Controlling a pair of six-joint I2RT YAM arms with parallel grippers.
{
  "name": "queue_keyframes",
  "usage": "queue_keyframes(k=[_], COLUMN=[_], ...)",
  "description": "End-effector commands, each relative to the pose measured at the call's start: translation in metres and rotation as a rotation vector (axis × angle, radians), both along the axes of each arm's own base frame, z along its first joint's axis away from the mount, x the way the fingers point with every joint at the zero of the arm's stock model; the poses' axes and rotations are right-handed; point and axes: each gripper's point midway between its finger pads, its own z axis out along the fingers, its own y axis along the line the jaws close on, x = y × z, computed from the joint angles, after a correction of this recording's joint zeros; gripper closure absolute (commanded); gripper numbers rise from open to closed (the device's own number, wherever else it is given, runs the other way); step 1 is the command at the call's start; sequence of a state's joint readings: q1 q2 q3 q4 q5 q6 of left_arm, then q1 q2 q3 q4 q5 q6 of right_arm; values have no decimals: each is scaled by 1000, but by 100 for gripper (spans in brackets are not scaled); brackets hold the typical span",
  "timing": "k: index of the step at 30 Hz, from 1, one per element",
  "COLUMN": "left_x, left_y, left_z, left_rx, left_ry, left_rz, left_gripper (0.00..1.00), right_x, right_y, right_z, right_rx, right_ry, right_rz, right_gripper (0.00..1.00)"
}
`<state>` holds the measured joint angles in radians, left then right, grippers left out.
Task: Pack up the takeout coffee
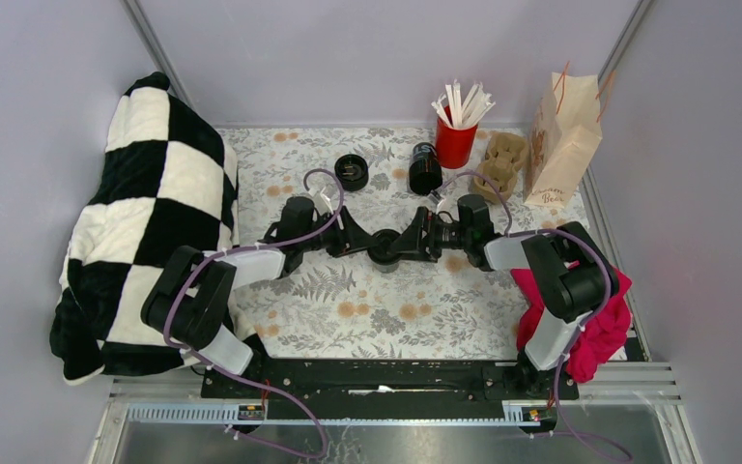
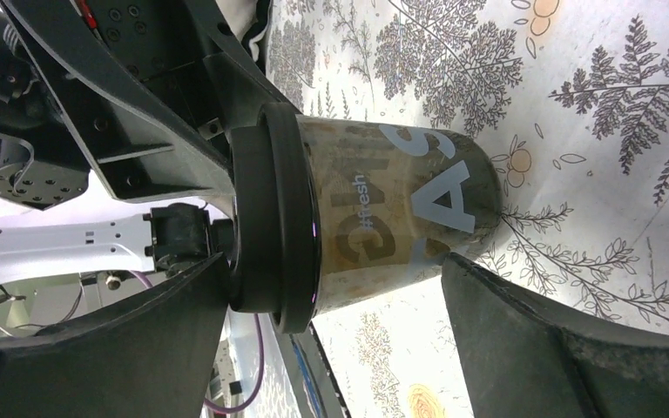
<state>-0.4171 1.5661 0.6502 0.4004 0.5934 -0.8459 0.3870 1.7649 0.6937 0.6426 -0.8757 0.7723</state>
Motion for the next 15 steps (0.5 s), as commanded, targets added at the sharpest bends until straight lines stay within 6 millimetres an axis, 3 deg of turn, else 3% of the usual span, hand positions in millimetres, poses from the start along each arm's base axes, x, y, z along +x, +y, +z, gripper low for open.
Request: queue_keyframes(k=[1, 4, 6, 10, 12, 15], left_x=[-23, -23, -23, -23, -25, -25], left_y=[30, 28, 26, 26, 26, 21], left_z=[-70, -70, -71, -75, -74, -66], left_rx=[227, 232, 234, 245, 235, 201], left_ry=[172, 170, 171, 168, 164, 139], left_rz=[47, 42, 37, 36, 28, 10], left_gripper=[47, 47, 47, 47, 47, 43], right_x=[6, 19, 24, 12, -1, -5], right_y=[6, 10, 10, -5, -13, -12], right_z=[12, 11, 0, -70, -90, -81], right_rx=[41, 63, 53, -72, -100, -68], right_ry=[-31, 13, 34, 150, 174, 171], right_rz=[0, -33, -50, -99, -124, -117], right_gripper=[7, 13, 13, 26, 30, 33])
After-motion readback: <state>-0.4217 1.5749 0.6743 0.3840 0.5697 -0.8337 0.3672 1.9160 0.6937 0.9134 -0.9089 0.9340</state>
